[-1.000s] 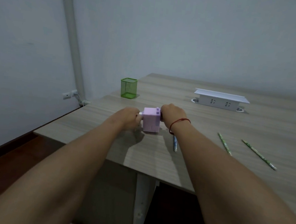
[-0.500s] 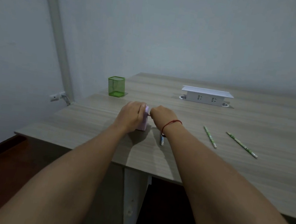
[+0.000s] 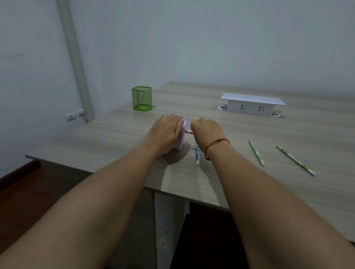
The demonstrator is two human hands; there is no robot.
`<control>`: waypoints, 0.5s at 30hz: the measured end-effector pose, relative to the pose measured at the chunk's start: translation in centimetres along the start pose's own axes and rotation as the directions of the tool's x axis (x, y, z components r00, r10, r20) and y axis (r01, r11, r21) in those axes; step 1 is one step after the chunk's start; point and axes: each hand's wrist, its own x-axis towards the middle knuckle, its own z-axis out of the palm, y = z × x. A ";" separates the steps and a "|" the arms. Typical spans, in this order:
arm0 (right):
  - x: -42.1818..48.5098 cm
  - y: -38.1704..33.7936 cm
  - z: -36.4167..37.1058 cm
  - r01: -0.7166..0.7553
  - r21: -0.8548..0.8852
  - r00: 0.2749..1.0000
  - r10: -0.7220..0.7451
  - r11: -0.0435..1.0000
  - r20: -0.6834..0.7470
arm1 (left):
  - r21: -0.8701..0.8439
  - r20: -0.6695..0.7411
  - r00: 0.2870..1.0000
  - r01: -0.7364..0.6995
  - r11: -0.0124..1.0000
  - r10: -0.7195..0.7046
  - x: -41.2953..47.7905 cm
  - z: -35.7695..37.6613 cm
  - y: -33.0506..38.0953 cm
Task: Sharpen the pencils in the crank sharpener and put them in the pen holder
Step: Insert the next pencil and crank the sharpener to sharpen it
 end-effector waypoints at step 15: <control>-3.6 5.9 0.1 -0.190 -0.022 0.981 0.191 0.981 0.030 | -0.024 -0.121 0.976 0.180 0.983 -0.182 0.0 1.6 2.0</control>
